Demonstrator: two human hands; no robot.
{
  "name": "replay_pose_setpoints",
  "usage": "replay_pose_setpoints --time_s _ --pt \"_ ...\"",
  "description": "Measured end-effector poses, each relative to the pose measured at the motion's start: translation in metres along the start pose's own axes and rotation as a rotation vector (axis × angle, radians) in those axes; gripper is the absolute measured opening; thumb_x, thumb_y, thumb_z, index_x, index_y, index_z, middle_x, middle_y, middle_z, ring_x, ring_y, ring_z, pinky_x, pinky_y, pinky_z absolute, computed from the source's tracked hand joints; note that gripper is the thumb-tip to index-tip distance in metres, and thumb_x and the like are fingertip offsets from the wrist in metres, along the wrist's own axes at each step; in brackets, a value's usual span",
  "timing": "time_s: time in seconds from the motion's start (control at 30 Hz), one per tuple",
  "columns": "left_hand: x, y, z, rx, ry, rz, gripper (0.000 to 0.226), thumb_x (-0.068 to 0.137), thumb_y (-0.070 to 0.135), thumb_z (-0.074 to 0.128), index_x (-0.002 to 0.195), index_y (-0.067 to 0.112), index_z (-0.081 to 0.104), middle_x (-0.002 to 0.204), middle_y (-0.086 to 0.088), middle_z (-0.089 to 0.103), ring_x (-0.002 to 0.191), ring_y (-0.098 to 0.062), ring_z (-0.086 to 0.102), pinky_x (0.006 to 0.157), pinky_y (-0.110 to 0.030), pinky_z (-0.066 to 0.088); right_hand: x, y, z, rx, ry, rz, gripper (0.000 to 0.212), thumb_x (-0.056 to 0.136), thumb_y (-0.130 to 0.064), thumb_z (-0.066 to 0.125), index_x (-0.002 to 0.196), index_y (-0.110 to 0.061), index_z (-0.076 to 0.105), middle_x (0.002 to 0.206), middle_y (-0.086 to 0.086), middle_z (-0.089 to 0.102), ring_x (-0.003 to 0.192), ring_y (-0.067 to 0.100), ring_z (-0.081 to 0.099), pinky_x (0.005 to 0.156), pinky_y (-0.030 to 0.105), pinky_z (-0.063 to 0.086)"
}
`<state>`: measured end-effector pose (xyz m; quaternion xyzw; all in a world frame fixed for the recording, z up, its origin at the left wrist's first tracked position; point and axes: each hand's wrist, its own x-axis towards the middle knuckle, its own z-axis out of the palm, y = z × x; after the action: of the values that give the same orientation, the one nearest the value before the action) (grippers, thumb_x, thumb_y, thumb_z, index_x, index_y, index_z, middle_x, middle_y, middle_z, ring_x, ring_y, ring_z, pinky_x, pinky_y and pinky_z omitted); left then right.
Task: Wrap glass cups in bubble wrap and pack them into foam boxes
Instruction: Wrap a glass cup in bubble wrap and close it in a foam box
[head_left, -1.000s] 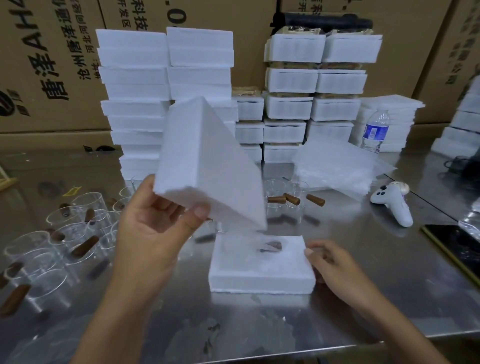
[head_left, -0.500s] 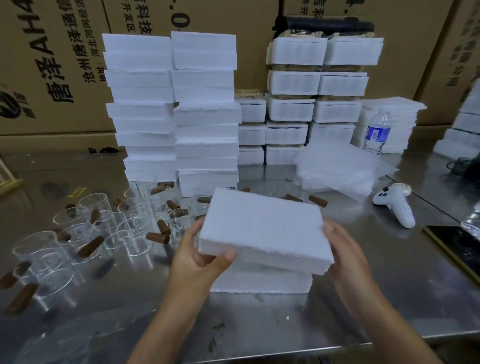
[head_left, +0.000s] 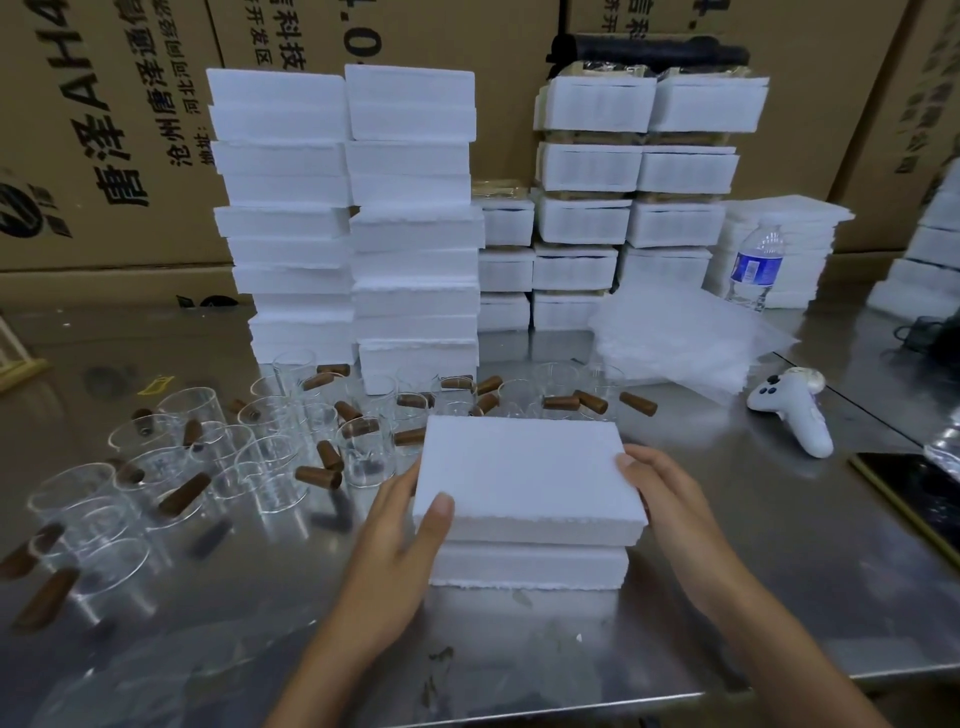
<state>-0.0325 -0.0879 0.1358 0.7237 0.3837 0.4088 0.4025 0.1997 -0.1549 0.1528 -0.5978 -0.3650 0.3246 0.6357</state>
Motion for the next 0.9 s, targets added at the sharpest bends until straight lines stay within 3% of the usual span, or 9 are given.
replay_pose_setpoints --time_s 0.1,0.27,0.47,0.57,0.67,0.77,0.9 --pt "0.001 -0.001 0.000 0.038 0.002 0.018 0.050 0.082 0.069 0.034 0.127 0.050 0.042 0.119 0.039 0.046 0.117 0.019 0.040 0.098 -0.017 0.032 0.000 -0.001 0.000 0.017 -0.004 0.018 0.013 0.094 -0.020 0.052 0.103 -0.019 0.061 0.089 -0.005 0.068 0.067 -0.005 0.062 0.057 0.010 0.046" --pt "-0.001 -0.008 -0.002 0.128 -0.016 0.061 0.058 0.074 0.086 0.024 0.126 0.061 0.032 0.124 0.043 0.040 0.121 0.016 0.037 0.100 -0.025 0.036 -0.001 -0.001 -0.002 0.011 -0.015 0.024 0.015 0.093 -0.018 0.051 0.104 -0.016 0.061 0.090 -0.003 0.070 0.071 0.002 0.063 0.063 0.019 0.046" --pt "0.005 -0.008 -0.002 0.083 -0.056 0.085 0.063 0.075 0.086 0.029 0.133 0.071 0.009 0.139 0.052 0.014 0.131 0.024 0.013 0.110 -0.024 0.019 0.001 0.002 0.000 -0.010 -0.013 0.024 0.013 0.094 -0.018 0.051 0.103 -0.015 0.059 0.088 -0.002 0.068 0.066 -0.001 0.062 0.055 0.012 0.045" --pt "0.009 -0.010 -0.003 0.098 -0.078 0.089 0.055 0.075 0.087 0.025 0.128 0.076 0.012 0.138 0.053 0.014 0.131 0.025 0.012 0.108 -0.021 0.018 0.004 0.002 0.001 -0.016 -0.010 0.024 0.013 0.094 -0.021 0.051 0.105 -0.019 0.057 0.091 -0.003 0.068 0.067 -0.002 0.062 0.055 0.012 0.045" --pt "0.012 -0.013 -0.004 0.068 -0.089 0.073 0.059 0.073 0.088 0.024 0.129 0.072 0.019 0.137 0.052 0.017 0.129 0.027 0.013 0.101 -0.010 0.018 0.002 0.002 0.005 -0.008 -0.006 -0.005 0.016 0.095 -0.023 0.050 0.109 -0.028 0.056 0.096 -0.008 0.067 0.072 -0.006 0.064 0.054 0.007 0.045" --pt "0.013 -0.013 -0.004 0.016 -0.107 0.057 0.068 0.072 0.089 0.024 0.134 0.061 0.023 0.131 0.057 0.018 0.123 0.033 0.014 0.093 0.001 0.015 0.000 0.002 0.008 -0.019 -0.028 -0.019 0.019 0.096 -0.027 0.047 0.111 -0.032 0.058 0.106 -0.011 0.066 0.091 0.000 0.064 0.062 0.011 0.047" --pt "0.015 -0.015 -0.003 -0.019 -0.138 0.014 0.048 0.090 0.061 0.028 0.137 0.055 0.025 0.124 0.061 0.021 0.116 0.038 0.016 0.092 0.001 0.015 -0.001 0.002 0.009 -0.019 -0.038 -0.008 0.021 0.097 -0.028 0.045 0.112 -0.032 0.059 0.111 -0.008 0.066 0.102 0.009 0.062 0.072 0.021 0.047"
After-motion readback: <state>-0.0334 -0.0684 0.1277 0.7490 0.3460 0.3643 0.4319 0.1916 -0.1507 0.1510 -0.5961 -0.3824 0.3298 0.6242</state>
